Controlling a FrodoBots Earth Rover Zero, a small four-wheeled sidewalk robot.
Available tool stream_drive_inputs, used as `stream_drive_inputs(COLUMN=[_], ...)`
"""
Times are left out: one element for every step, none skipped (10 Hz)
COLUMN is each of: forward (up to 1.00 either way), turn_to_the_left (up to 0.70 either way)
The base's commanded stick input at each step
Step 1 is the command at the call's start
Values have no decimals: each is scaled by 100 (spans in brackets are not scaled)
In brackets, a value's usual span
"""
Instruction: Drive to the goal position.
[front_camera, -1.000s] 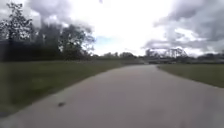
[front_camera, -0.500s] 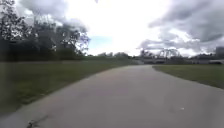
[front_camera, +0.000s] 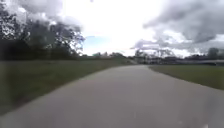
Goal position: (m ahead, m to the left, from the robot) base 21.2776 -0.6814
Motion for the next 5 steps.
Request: stream_drive_inputs(forward=[100, 100, 100, 100, 100], turn_to_the_left=[-16, -15, -12, -7, -6])
